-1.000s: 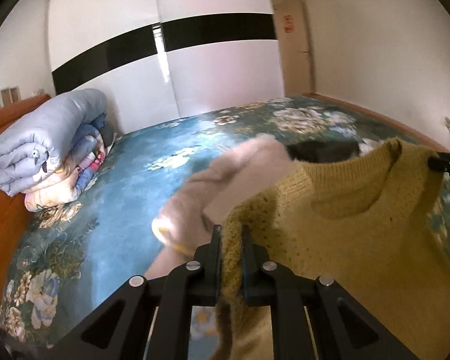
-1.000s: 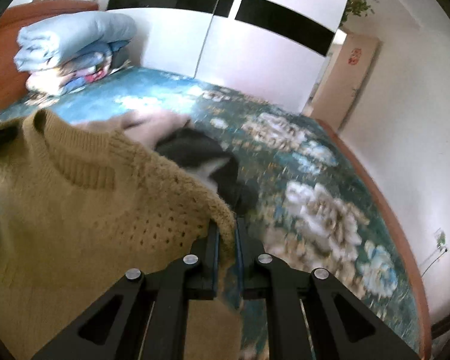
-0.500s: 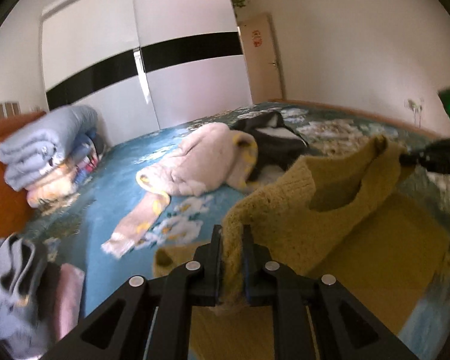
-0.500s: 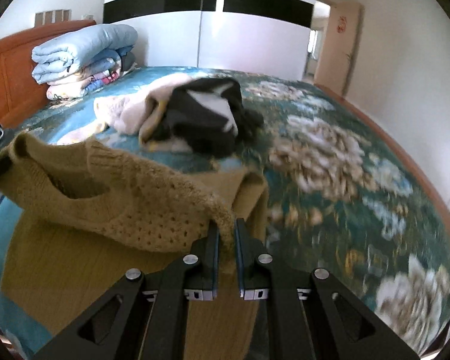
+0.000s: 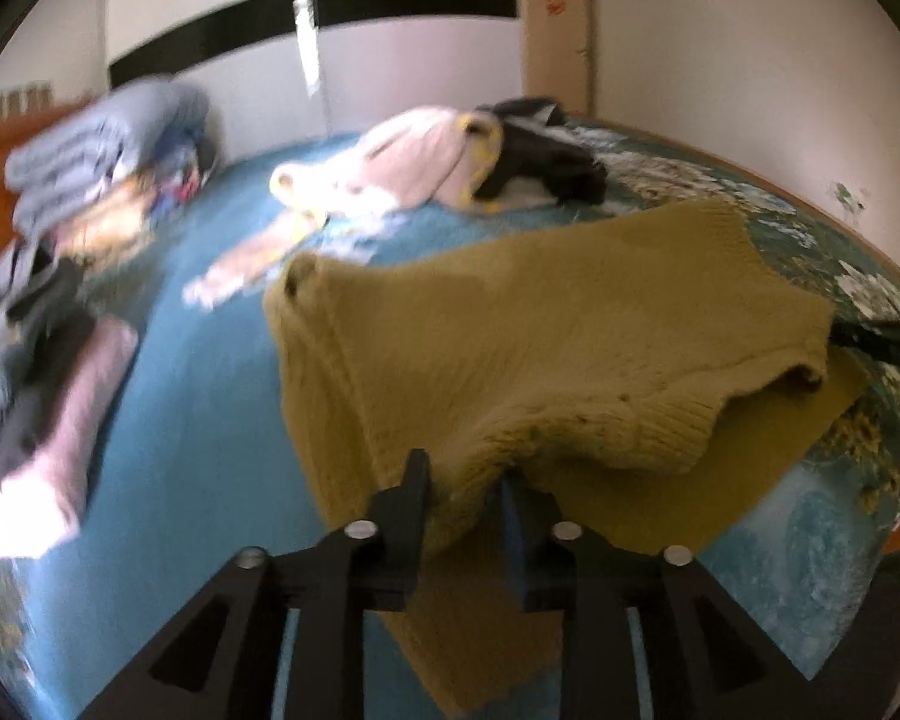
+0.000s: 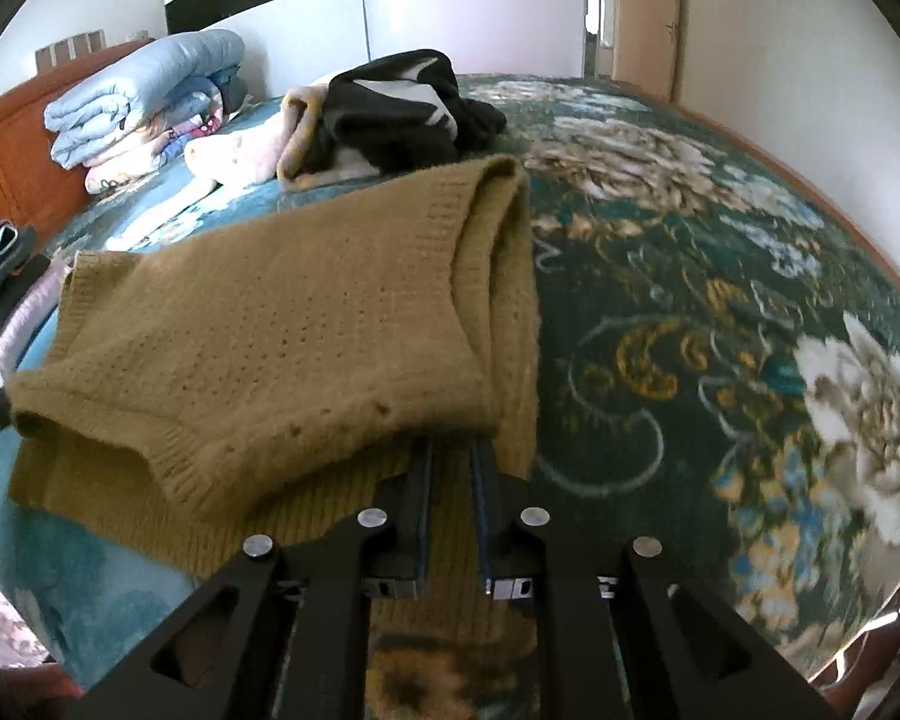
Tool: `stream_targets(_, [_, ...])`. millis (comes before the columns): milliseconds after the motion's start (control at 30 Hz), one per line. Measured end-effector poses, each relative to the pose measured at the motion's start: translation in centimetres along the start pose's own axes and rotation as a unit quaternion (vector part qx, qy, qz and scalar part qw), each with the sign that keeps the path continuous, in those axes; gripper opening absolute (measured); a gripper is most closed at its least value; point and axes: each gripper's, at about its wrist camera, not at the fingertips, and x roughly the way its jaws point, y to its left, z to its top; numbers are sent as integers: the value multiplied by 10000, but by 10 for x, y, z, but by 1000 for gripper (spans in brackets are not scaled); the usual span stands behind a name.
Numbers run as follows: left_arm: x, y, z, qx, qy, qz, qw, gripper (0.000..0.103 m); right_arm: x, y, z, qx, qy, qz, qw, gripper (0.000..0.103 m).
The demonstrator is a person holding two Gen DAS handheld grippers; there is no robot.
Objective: Fold clothes
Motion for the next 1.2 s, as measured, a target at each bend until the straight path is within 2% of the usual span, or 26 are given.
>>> stream_targets(67, [2, 7, -6, -454, 228, -263, 9984, 33, -4, -5, -4, 193, 34, 129, 9997, 12])
stream_targets(167, [1, 13, -14, -1015, 455, -534, 9924, 38, -11, -8, -9, 473, 99, 614, 9969, 13])
stream_targets(267, [2, 24, -20, -1697, 750, -851, 9789, 42, -13, -10, -14, 845, 205, 1336, 9872, 19])
stream_targets(333, [4, 29, -24, -2064, 887, -1254, 9663, 42, -10, -11, -15, 1073, 293, 1681, 9795, 37])
stream_targets(367, [5, 31, -26, -2240, 940, -1458, 9590, 42, -7, -11, -15, 1197, 337, 1846, 9749, 40])
stream_targets(433, [7, 34, -29, -2599, 953, -1945, 9410, 43, -1, -12, -14, 1501, 415, 2161, 9639, 43])
stream_targets(533, [9, 37, -31, -3080, 905, -2638, 9096, 62, 7, -17, -13, 2047, 406, 2565, 9437, 43])
stream_targets(567, [9, 37, -30, -3157, 893, -2729, 9044, 64, 10, -18, -13, 2237, 393, 2664, 9367, 43])
stream_targets(700, [18, 37, -22, -3350, 822, -2539, 9037, 64, 27, -16, -13, 2734, 432, 2644, 9239, 43])
stream_targets(800, [24, 41, -19, -3585, 909, -2395, 8977, 60, 34, -17, -13, 3155, 330, 2739, 9079, 43])
stream_targets(833, [26, 42, -18, -3663, 937, -2347, 8955, 56, 36, -18, -13, 3274, 297, 2759, 9032, 43])
stream_targets(900, [30, 45, -16, -3817, 995, -2249, 8910, 25, 38, -17, -10, 3406, 294, 2673, 9009, 40])
stream_targets(933, [32, 46, -15, -3894, 1023, -2200, 8886, 21, 39, -17, -9, 3452, 296, 2625, 9006, 30])
stream_targets(967, [33, 47, -14, -3951, 1040, -2161, 8868, 12, 39, -16, -7, 3427, 309, 2562, 9033, 23])
stream_targets(1000, [30, 47, -13, -3920, 997, -2141, 8891, 11, 37, -14, -5, 3404, 305, 2508, 9057, 12])
stream_targets(1067, [13, 44, -9, -3667, 769, -2110, 9028, 11, 28, -14, -2, 3369, 143, 2468, 9085, 11])
stream_targets(1133, [-9, 39, -1, -3275, 437, -2170, 9186, 11, 8, -16, 3, 3233, -274, 2517, 9118, 11])
stream_targets(1200, [-24, 36, 1, -3077, 267, -2275, 9235, 11, -12, -17, 5, 3016, -602, 2489, 9184, 11])
